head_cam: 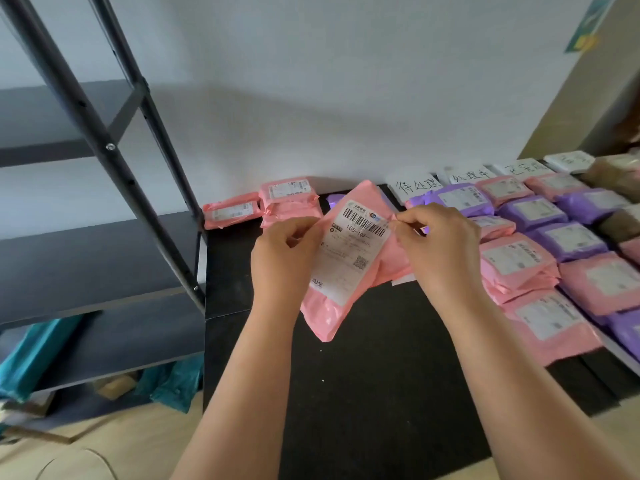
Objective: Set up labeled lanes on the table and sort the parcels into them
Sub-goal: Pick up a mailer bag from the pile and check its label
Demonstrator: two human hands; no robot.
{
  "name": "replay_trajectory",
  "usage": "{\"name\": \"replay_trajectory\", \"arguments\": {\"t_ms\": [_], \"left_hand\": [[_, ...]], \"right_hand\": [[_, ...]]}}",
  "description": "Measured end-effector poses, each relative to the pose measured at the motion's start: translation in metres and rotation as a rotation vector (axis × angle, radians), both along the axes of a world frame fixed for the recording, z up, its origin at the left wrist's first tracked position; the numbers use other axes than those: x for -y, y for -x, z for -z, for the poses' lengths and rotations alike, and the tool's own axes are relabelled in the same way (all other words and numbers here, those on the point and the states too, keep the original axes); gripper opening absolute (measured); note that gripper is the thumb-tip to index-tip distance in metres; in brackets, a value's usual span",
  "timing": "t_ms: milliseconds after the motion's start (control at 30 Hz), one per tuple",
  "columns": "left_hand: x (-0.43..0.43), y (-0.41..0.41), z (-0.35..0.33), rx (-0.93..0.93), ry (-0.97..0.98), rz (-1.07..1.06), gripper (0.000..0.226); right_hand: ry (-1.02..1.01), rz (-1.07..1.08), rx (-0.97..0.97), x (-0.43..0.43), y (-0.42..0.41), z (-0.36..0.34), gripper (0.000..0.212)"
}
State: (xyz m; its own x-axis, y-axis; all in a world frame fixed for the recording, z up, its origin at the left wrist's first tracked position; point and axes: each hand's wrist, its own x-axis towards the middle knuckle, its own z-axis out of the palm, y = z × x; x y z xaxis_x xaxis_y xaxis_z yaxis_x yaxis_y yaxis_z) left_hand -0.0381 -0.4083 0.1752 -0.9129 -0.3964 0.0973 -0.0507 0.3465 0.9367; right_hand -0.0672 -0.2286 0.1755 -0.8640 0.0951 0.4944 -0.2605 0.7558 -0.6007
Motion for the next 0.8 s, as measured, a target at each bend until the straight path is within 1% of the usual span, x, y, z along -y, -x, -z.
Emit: {"name": "replay_trajectory", "arguments": {"t_ms": [100, 167, 233, 367, 467, 567, 700, 800], "left_hand": [[-0.006, 0.0, 0.008, -0.076, 0.068, -0.011, 0.031], [-0.009, -0.001, 0.017, -0.095, 0.059, -0.04, 0.035], [-0.015, -0.002, 0.025, -0.06, 0.055, -0.048, 0.035], [-0.031, -0.002, 0.042, 0.082, 0.066, -0.002, 0.038], [-0.053, -0.001, 0.05, 0.185, 0.112, 0.114, 0.035], [-0.078, 0.001, 0.052, 0.241, 0.147, 0.175, 0.031], [-0.113, 0.004, 0.052, 0.273, 0.174, 0.173, 0.024], [-0.145, 0.007, 0.053, 0.287, 0.184, 0.159, 0.022]], "right_hand": [[0.053, 0.067, 0.054, -0.01, -0.01, 0.002, 0.009], [0.058, 0.136, 0.083, -0.02, -0.017, 0.004, 0.009], [0.05, 0.219, 0.114, -0.032, -0.025, 0.006, 0.012], [0.061, 0.346, 0.166, -0.057, -0.043, 0.009, 0.013], [0.069, 0.404, 0.206, -0.077, -0.052, 0.012, 0.015], [0.108, 0.431, 0.22, -0.097, -0.057, 0.016, 0.017], [0.147, 0.437, 0.255, -0.13, -0.059, 0.021, 0.017], [0.149, 0.448, 0.307, -0.165, -0.058, 0.027, 0.012]]}}
